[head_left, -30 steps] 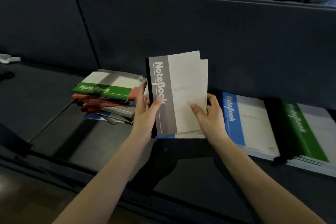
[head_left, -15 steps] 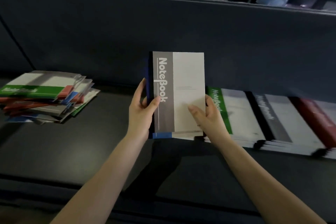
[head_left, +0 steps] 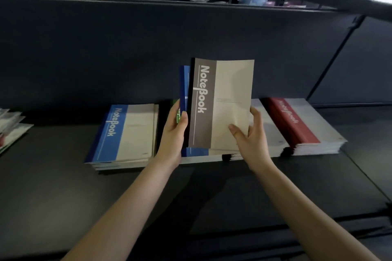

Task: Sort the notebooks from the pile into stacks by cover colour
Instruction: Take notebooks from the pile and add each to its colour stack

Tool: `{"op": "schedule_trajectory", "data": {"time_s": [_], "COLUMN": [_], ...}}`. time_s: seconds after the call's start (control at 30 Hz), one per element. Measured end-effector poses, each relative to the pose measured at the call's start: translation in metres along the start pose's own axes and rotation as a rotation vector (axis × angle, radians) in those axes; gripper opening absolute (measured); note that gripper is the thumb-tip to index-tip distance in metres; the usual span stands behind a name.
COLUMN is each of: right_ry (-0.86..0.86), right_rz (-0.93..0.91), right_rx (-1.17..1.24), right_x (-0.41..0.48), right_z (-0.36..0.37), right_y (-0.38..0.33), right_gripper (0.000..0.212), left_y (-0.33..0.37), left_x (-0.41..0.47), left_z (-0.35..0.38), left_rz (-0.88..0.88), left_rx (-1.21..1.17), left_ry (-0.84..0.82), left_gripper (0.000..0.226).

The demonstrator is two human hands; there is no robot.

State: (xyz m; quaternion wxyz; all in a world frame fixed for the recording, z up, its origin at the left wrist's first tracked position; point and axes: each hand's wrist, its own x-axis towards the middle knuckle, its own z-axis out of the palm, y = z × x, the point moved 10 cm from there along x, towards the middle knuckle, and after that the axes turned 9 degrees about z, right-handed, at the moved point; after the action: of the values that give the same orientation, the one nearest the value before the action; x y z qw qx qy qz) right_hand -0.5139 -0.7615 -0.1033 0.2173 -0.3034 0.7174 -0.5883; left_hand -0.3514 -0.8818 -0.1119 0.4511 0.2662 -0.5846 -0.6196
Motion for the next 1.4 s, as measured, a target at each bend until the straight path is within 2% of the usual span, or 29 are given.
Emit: {"op": "schedule_trajectory", "data": {"time_s": [0.2,0.37,0.53,0.7,0.83,0.9,1.03,1.17,1.23,1.33,1.4], "right_ry": [0.172,0.173,0.163,0.197,0.185,0.178,0.141,0.137,0.109,0.117,0.085], "right_rz": [0.035,0.06,0.121,0.131,0.174,0.178,0.152,0.155,0.082,-0.152,-0.233], "right_rx": [-0.033,-0.192,-0.474,-0.678,-0.709,-0.754,-0.909,-1.115,-1.074,-0.811,-0.644], "right_x": [0.019,0.044,0.065,0.063,0.066,0.067,0.067,0.063,0.062,0.051,0.041], "right_z": [-0.061,-0.094,-0.094,-0.079,-0.08,-0.08,-0.074,-0.066,-0.054,-0.025,-0.002], "right_y": [0.011,0.011,0.02,0.025,0.03,0.032,0.035,0.024,0.016,-0.012,-0.032], "right_gripper": [0.053,0.056,0.061,0.059,0.065,0.061,0.039,0.038,0.039,0.033,0.031], "left_y": [-0.005,-0.001,-0.002,-0.007,-0.007,-0.007,-0.004,-0.002,0.001,0.011,0.019], "left_x": [0.016,0.029,0.035,0.037,0.037,0.036,0.033,0.03,0.027,0.023,0.02], "left_z": [0.024,-0.001,-0.034,-0.038,-0.04,-0.042,-0.045,-0.051,-0.055,-0.067,-0.081], "left_rz": [0.05,0.063,0.066,-0.01,-0.027,-0.035,-0.021,-0.012,-0.001,0.029,0.049], "left_rx": [0.066,0.084,0.231,0.407,0.431,0.427,0.42,0.387,0.37,0.358,0.337], "left_ry": [-0.022,0.091,0.203,0.145,0.136,0.137,0.133,0.146,0.142,0.157,0.2], "left_gripper": [0.044,0.042,0.043,0.043,0.037,0.037,0.037,0.038,0.036,0.034,0.034]}}
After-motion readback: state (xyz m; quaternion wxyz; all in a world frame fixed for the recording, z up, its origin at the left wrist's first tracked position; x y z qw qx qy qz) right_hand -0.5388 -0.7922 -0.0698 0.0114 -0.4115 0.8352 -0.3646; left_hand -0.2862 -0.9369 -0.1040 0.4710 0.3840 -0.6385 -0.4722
